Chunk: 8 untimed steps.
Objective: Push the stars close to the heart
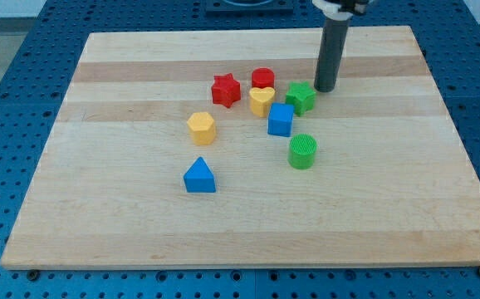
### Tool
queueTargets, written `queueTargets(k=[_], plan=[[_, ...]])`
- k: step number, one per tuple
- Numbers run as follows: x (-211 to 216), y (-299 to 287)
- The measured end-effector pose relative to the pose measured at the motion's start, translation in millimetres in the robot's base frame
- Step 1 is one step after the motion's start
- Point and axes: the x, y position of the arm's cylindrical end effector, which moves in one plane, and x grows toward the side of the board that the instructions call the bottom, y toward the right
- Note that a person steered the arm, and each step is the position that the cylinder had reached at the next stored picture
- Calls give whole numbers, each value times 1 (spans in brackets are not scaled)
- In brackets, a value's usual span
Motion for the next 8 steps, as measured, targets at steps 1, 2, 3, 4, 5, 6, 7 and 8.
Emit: queueTargets(k=[1, 2, 3, 4, 5, 6, 7, 8], plan=[[13, -4], [17, -18], [18, -21], [17, -21], [12, -21], [11, -21], [9, -21], [9, -22]])
